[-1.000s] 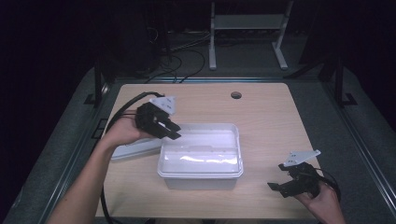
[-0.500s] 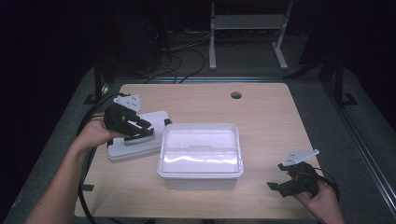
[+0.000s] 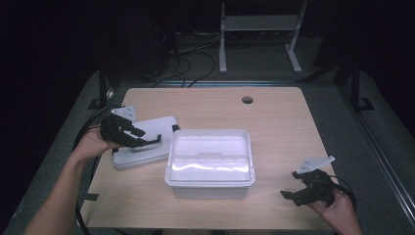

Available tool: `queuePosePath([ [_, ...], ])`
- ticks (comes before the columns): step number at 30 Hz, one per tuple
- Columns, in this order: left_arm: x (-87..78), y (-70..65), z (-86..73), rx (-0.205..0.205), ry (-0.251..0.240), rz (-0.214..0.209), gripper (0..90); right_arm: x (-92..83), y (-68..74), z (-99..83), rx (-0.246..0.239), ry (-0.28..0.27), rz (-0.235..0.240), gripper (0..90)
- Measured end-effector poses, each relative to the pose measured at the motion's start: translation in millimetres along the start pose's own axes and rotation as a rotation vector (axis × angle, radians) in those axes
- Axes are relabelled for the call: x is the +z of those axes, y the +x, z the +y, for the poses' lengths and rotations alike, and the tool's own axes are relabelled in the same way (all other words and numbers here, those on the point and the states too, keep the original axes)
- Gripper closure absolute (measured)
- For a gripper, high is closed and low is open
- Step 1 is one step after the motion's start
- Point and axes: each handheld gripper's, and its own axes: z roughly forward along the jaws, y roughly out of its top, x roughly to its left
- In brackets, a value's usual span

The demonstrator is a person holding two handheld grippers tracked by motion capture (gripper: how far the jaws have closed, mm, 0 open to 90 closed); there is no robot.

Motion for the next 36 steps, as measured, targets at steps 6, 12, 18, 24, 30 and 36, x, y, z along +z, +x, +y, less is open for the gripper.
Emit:
queuePosePath([
  [6,15.6,8.8,-12.1,-0.019,0.017,-0.002,56.9,1.0,-0.4,-0.5,0.001,0.005,-0.001,18.2],
  [12,29.6,18.1,-22.5,-0.04,0.016,0.01,56.6,0.8,-0.2,-2.3,0.008,0.003,0.0,18.2],
  [18,43.9,27.5,-28.9,-0.071,0.043,0.008,56.1,2.5,-0.4,-2.5,0.006,0.009,0.002,18.2],
  [24,55.4,35.1,-32.6,-0.086,0.082,0.004,55.7,3.5,0.6,-1.8,0.008,0.011,0.005,18.2],
  [30,60.2,38.6,-34.6,-0.092,0.103,-0.008,60.6,4.7,1.1,-0.9,0.005,0.016,0.006,18.2],
  [36,63.0,37.5,-34.2,-0.076,0.12,-0.01,69.4,5.9,2.2,-0.1,0.004,0.018,0.011,18.2],
])
